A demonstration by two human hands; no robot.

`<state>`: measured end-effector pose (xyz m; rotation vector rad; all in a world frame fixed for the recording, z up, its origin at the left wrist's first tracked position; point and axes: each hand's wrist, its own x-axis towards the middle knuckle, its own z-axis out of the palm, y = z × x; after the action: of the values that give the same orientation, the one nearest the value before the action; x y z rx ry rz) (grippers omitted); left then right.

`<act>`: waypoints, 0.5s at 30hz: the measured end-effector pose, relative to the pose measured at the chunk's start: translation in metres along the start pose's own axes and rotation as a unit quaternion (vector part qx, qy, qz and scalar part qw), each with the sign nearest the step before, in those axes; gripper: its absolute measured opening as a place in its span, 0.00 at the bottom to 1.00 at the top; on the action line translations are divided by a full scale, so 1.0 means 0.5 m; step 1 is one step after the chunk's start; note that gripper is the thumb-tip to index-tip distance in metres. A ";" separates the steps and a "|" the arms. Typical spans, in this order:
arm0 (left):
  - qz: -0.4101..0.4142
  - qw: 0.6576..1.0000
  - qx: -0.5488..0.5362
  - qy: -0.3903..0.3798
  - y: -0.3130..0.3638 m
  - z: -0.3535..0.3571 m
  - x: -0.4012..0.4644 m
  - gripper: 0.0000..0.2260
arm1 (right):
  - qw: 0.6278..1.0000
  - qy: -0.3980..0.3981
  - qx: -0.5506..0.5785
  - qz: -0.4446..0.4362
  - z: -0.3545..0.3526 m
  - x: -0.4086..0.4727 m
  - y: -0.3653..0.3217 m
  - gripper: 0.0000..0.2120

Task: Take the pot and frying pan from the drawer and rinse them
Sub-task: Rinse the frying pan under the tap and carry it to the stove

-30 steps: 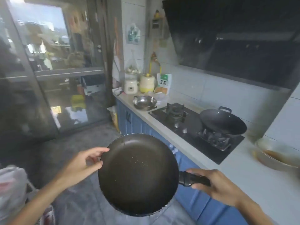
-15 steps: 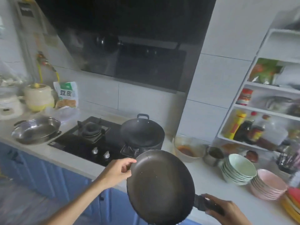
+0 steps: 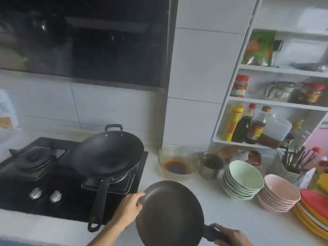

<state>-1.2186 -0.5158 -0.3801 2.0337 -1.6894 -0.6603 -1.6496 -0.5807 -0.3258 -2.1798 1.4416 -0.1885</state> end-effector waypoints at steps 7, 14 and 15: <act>-0.044 0.997 0.058 -0.024 -0.056 0.112 0.046 0.22 | 0.996 -0.026 -0.075 0.035 0.253 0.023 -0.031 0.20; -0.075 0.991 0.067 -0.088 -0.032 0.130 0.065 0.20 | 0.991 0.007 -0.130 0.027 0.278 0.045 -0.038 0.24; -0.061 0.990 0.073 -0.101 -0.022 0.118 0.052 0.20 | 0.985 0.035 -0.170 0.003 0.266 0.039 -0.052 0.25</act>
<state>-1.2413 -0.5405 -0.4361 2.2518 -1.7814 -0.8299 -1.5686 -0.5447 -0.4304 -2.4596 1.6181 -0.0158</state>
